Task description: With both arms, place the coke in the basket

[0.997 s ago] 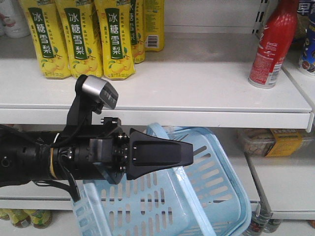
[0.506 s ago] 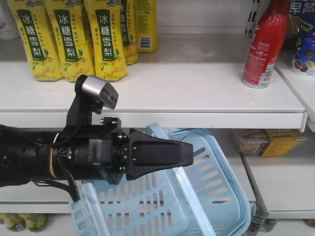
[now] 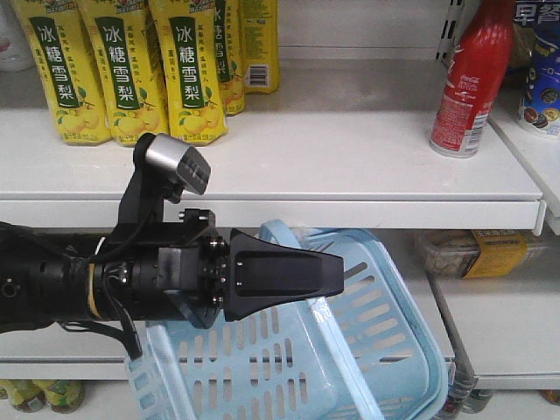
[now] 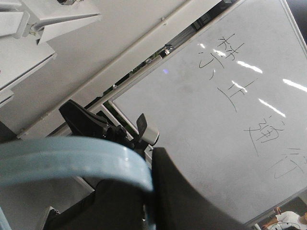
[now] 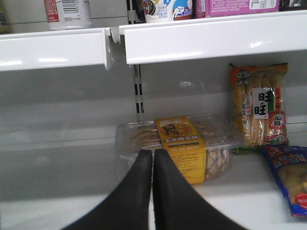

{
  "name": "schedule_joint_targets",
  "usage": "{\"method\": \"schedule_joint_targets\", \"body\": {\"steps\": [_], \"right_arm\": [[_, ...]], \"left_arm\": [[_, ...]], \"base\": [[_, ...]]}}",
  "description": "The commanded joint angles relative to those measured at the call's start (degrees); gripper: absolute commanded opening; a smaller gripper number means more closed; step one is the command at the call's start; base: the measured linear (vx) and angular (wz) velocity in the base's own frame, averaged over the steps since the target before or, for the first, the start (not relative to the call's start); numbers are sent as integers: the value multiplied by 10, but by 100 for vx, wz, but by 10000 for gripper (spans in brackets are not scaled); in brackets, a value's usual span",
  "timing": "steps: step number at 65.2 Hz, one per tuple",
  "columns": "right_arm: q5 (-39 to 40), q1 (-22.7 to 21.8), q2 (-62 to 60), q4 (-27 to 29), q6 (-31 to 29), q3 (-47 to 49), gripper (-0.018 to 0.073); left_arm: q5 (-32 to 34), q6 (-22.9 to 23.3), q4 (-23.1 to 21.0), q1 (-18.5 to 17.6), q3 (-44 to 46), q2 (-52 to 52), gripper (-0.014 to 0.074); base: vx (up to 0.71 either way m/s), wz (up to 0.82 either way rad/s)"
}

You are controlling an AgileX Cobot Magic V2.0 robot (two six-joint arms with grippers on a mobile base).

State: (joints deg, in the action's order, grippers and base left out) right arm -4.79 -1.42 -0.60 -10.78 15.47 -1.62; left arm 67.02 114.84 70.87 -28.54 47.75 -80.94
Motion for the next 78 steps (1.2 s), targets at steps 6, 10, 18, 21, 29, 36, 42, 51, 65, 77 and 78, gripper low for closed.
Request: {"method": "schedule_joint_targets", "body": {"steps": [6,10,18,21,29,36,42,51,65,77,78], "right_arm": [[102,-1,-10,101,92,-6,-5],[117,-1,-10,158,133,-6,-5],[142,0,-10,241,183,-5,-5],[147,3,-10,239,183,4,-5],[134,23,-9,177,160,58,2],[102,52,16,83,149,137,51],[94,81,57,15,149,201,143],[94,118,134,-98,149,276,384],[97,130,266,-187,150,350,659],[106,130,381,-220,149,433,676],[107,130,390,-226,149,440,673]], "left_arm": [[121,-4,-48,-2,19,20,-6],[121,-4,-48,-2,19,20,-6],[121,-4,-48,-2,19,20,-6],[121,-4,-48,-2,19,20,-6],[121,-4,-48,-2,19,20,-6],[121,-4,-48,-2,19,20,-6],[121,-4,-48,-2,19,20,-6],[121,-4,-48,-2,19,20,-6],[121,-4,-48,-2,19,20,-6],[121,-4,-48,-2,19,20,-6],[121,-4,-48,-2,19,20,-6]], "base": [[0,0],[0,0],[0,0],[0,0],[0,0],[0,0],[0,0],[0,0],[0,0],[0,0],[0,0]]}}
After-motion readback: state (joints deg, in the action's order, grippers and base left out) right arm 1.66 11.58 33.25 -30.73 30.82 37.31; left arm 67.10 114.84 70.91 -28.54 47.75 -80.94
